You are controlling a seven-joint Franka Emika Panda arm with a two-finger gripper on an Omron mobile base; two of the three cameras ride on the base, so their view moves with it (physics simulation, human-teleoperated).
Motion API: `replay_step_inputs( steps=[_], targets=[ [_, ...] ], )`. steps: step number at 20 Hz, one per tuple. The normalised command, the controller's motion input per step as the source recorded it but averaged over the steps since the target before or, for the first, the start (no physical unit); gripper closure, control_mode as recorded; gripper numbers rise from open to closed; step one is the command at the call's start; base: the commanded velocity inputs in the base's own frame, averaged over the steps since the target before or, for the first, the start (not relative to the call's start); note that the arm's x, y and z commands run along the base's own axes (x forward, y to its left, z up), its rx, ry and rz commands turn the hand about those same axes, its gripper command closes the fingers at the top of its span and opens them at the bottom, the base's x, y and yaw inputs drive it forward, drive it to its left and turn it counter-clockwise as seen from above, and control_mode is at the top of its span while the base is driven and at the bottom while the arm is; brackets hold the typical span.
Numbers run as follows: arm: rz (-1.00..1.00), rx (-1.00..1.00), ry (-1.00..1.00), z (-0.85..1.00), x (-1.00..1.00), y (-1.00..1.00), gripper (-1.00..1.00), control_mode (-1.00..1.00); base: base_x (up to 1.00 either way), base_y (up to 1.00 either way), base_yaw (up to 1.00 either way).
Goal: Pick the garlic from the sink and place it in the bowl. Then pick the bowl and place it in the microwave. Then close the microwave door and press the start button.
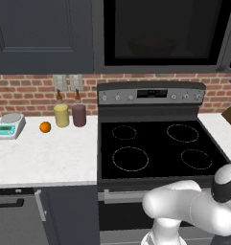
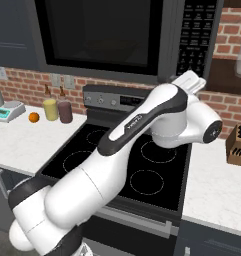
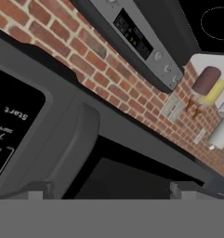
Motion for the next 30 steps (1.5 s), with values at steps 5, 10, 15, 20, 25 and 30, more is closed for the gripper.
replay_step_inputs(
  steps=[5,10,15,20,25,30],
  targets=[
    [0.00,0.00,-0.01,0.00,0.23,-0.12,-1.00,-1.00,0.00,0.00,0.00],
    [0.00,0.00,-0.02,0.00,0.17,-0.11,-1.00,-1.00,0.00,0.00,0.00],
    [0.00,0.00,-0.03,-0.02,0.14,-0.03,-1.00,-1.00,0.00,0.00,0.00],
    [0.00,0.00,-0.01,-0.13,0.12,-0.01,-1.00,-1.00,0.00,0.00,0.00],
    [0.00,0.00,0.00,-0.11,0.18,-0.01,-1.00,-1.00,0.00,0.00,0.00],
    [0.00,0.00,0.00,0.00,0.20,-0.07,-1.00,-1.00,0.00,0.00,0.00]
  ],
)
